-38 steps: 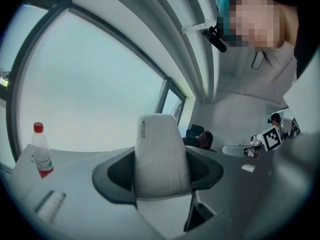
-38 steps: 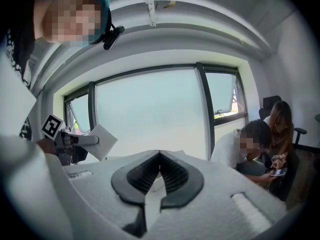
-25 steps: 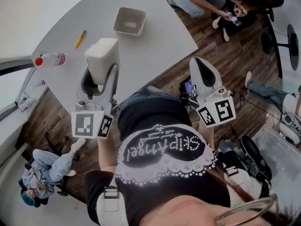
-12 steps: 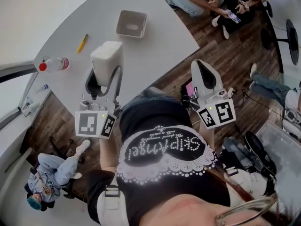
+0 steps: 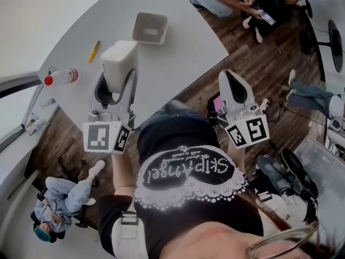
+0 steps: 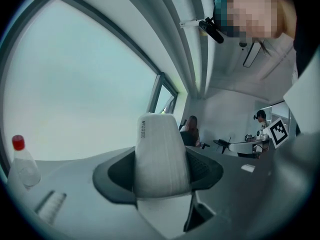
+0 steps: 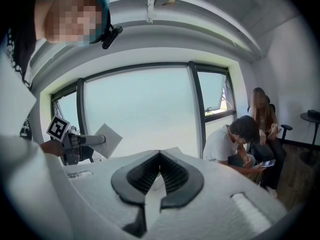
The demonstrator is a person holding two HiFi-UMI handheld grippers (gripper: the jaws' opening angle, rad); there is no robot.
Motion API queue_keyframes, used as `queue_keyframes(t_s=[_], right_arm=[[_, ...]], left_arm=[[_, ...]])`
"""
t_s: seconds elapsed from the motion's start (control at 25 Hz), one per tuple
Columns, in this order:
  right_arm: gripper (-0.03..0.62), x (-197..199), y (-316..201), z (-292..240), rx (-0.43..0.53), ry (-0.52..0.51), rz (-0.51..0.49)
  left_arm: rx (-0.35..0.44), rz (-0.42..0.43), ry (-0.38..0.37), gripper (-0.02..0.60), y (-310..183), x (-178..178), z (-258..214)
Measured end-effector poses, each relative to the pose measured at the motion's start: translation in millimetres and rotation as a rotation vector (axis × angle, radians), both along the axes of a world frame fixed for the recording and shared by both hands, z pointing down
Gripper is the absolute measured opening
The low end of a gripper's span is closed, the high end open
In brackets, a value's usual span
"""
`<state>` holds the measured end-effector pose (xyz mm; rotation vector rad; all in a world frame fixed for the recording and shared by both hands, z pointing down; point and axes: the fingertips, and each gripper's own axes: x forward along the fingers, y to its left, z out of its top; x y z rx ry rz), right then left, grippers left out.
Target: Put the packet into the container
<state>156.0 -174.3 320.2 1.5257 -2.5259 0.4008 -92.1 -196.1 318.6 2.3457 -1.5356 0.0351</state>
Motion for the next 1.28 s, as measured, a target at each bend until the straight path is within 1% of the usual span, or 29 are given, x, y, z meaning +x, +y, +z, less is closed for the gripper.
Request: queue_keyframes(t_s=[0.16, 0.48, 0.72, 0.88, 0.96, 1.08, 1.28], right_arm=[[0.002, 4, 1, 2, -0.010, 0.000, 0.023], [0.002, 15, -3, 12, -0.033, 0.002, 0.063], [0.002, 18, -9, 16, -0.049, 0.008, 0.078], [0.002, 16, -12, 17, -0.058, 0.011, 0.081], [0.002, 15, -12, 18, -0.063, 0.014, 0.085], [0.002, 16, -11, 19, -0.071, 0.017, 0.096], [0.002, 17, -13, 19, -0.078, 0.019, 0.110]], left_arm=[[0.020, 0.028, -0.006, 0.275, -15, 6, -3], [0.006, 0.103, -0.019, 0.275, -49, 26, 22], [0.017, 0.140, -0.014, 0.274, -72, 37, 33], [0.028, 0.168, -0.047, 0.273, -87, 43, 38], [0.022, 0.178, -0.056, 0.273, -94, 46, 43], [0.024, 0.189, -0.042, 0.273, -104, 49, 55], [0.023, 0.186, -0.071, 0.273, -120, 48, 80]])
